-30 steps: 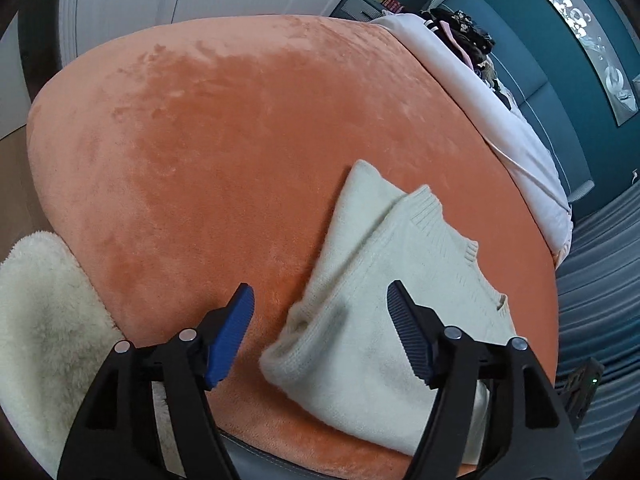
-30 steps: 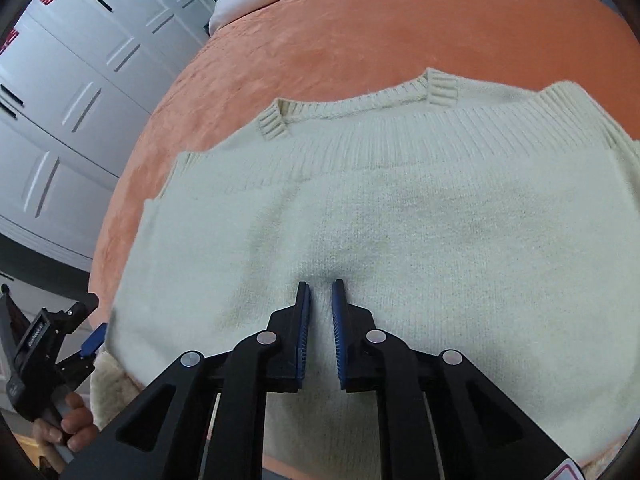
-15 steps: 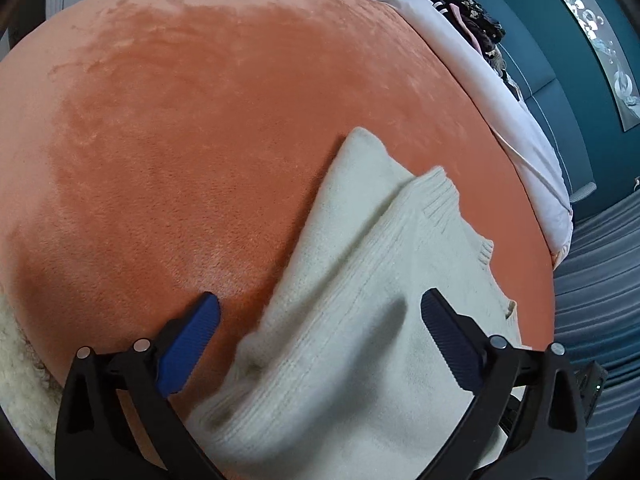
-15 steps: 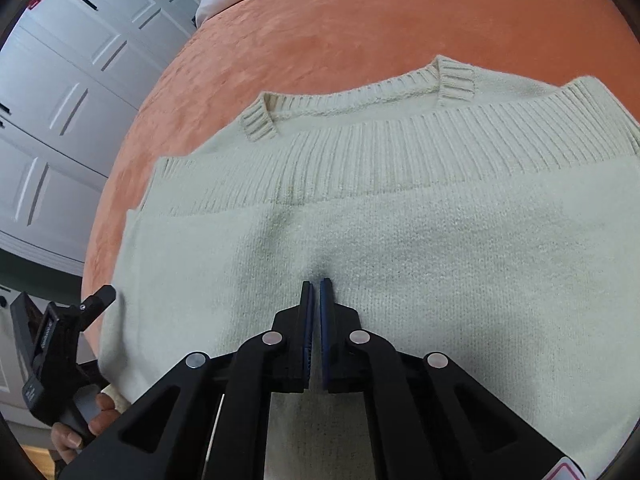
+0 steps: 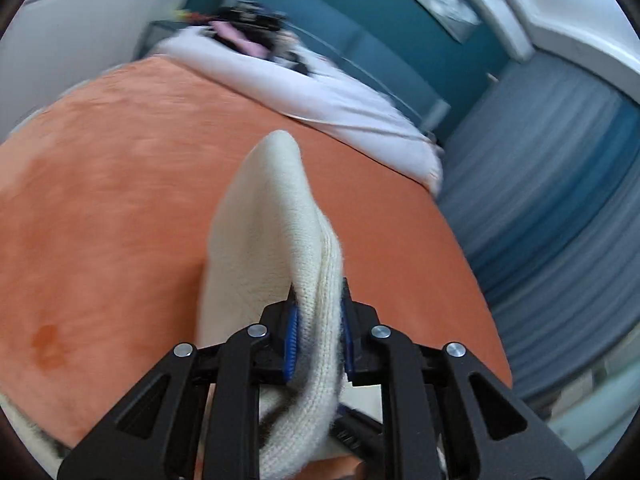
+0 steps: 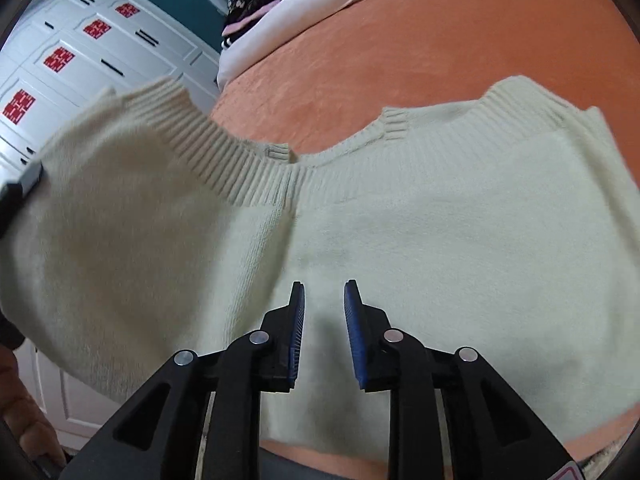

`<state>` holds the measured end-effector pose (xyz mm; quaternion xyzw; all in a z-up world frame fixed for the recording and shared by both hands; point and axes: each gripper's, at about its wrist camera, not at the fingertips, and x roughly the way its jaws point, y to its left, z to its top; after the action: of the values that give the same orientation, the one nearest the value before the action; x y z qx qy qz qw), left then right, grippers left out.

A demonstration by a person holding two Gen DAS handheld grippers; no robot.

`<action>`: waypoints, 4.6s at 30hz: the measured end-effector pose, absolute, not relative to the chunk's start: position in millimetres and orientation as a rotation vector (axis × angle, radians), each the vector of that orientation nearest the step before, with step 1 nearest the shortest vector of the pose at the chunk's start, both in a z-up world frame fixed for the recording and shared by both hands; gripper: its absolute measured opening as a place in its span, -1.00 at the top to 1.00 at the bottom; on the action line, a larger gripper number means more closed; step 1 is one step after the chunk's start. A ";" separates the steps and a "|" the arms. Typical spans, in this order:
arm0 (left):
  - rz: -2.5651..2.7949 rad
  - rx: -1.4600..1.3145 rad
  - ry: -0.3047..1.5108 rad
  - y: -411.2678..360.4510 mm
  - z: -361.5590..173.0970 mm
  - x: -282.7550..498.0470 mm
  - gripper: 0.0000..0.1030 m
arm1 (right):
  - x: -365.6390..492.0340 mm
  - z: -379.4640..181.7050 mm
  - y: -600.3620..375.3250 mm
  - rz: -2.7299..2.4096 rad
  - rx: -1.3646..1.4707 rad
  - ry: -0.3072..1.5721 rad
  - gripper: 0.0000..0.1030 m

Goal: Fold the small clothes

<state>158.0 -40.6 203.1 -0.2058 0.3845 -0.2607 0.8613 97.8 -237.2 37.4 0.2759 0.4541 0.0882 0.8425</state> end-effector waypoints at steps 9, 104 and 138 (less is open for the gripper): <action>-0.646 -0.189 1.087 -187.7 84.6 122.6 0.62 | 1.0 15.0 -362.5 -0.008 0.792 0.903 0.32; -0.330 -0.020 1.019 -81.0 55.0 97.3 -0.32 | 20.7 35.9 -350.8 -0.049 0.469 1.040 1.00; -0.408 0.051 1.142 -100.0 16.6 94.2 -0.54 | 52.3 6.0 -413.6 -0.069 0.518 1.000 0.58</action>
<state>94.2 -100.0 16.6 0.0239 0.5365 -0.1916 0.8215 52.3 -413.6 6.0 0.2457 0.4741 -0.0326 0.8449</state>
